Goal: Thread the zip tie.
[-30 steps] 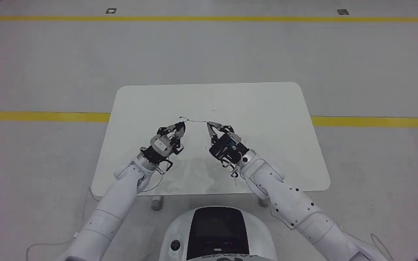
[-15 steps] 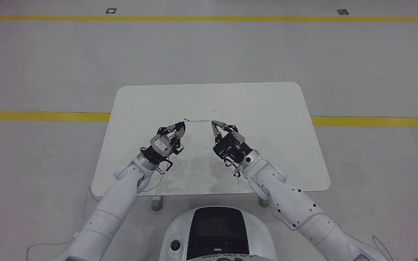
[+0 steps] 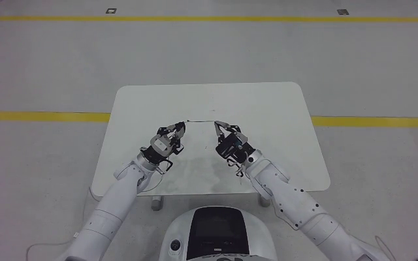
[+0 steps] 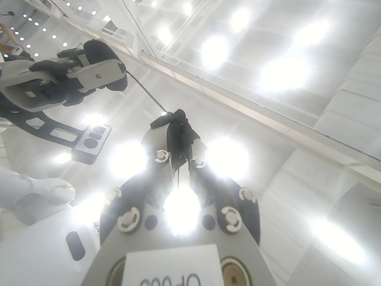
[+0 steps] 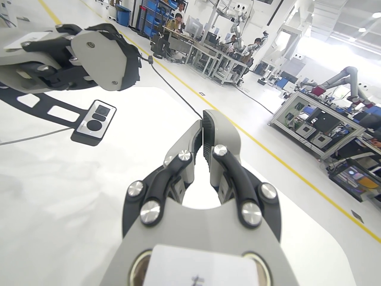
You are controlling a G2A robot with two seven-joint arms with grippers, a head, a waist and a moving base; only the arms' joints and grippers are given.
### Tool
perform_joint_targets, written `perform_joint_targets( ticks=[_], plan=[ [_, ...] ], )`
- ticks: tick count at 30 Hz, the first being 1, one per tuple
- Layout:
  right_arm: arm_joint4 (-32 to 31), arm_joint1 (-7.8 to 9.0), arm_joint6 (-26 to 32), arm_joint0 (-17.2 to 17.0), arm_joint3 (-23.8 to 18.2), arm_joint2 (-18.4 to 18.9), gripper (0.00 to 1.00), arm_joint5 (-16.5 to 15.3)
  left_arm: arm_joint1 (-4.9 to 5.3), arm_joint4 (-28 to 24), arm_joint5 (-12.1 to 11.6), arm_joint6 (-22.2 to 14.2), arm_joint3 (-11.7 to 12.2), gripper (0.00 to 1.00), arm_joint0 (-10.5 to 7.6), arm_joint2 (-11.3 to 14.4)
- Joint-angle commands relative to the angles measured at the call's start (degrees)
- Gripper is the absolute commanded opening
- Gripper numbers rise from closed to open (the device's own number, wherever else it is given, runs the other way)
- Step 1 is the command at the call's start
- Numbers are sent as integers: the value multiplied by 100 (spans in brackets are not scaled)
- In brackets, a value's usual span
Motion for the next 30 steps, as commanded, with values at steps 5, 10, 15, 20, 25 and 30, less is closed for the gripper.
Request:
perform_joint_targets(
  ticks=[5,10,15,20,25,30],
  plan=[
    [0,80,62,22,-1,-35,0,-38,0,0,0,0,0,0,0,0],
    [0,143,76,28,-2,-76,0,-17,0,0,0,0,0,0,0,0],
    [0,181,73,12,-24,-65,0,-7,0,0,0,0,0,0,0,0],
    [0,186,94,-31,-38,-12,11,-1,0,0,0,0,0,0,0,0],
    [35,179,140,-56,-52,26,100,-94,0,0,0,0,0,0,0,0],
    [35,179,140,-56,-52,26,100,-94,0,0,0,0,0,0,0,0]
  ],
)
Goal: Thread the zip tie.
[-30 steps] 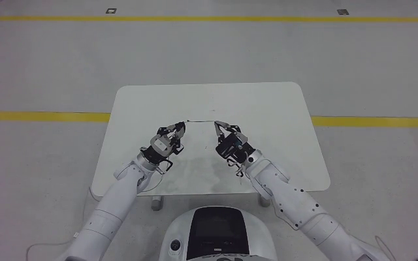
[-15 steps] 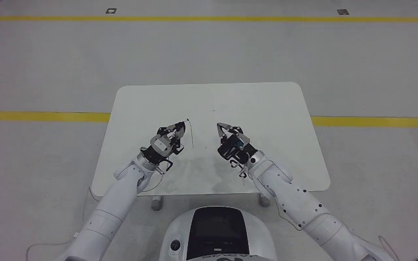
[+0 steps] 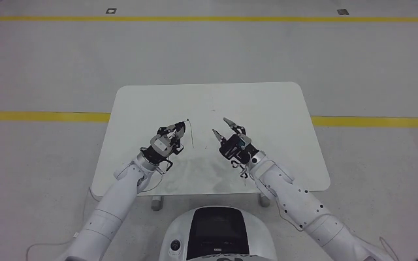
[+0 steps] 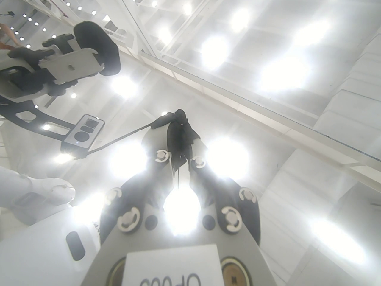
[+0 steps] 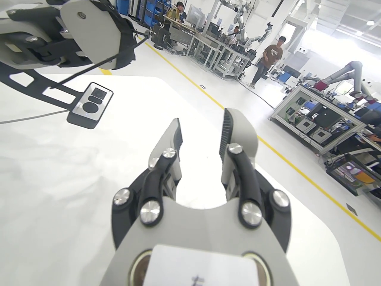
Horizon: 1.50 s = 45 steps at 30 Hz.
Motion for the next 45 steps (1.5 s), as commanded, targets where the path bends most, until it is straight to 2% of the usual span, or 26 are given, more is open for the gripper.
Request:
perform_joint_targets(
  ticks=[1,4,7,12,15,22,25,31,33,36,45],
  plan=[
    [0,0,0,0,0,0,100,0,0,0,0,0,0,0,0,0],
    [0,0,0,0,0,0,100,0,1,16,-32,59,-10,0,5,-8],
    [277,10,10,-77,-14,190,100,-74,33,111,-57,145,-48,0,55,-132],
    [588,71,46,-200,-57,604,100,-464,116,310,0,94,-82,0,139,-390],
    [791,95,141,-244,-117,764,100,-780,161,313,0,-29,-143,0,160,-372],
    [791,95,141,-244,-117,764,100,-780,161,313,0,-29,-143,0,160,-372],
    [854,87,160,-267,-106,837,100,-692,157,248,0,102,-299,0,168,-377],
    [983,94,161,-353,-111,1123,100,-640,230,235,0,104,-569,0,159,-362],
    [1016,88,185,-401,-136,1225,100,-443,259,221,0,111,-637,0,129,-312],
    [1022,86,186,-408,-141,1232,100,-435,294,238,0,108,-678,0,84,-302],
    [1022,86,186,-408,-141,1232,100,-435,294,238,0,108,-678,0,84,-302]
  ],
)
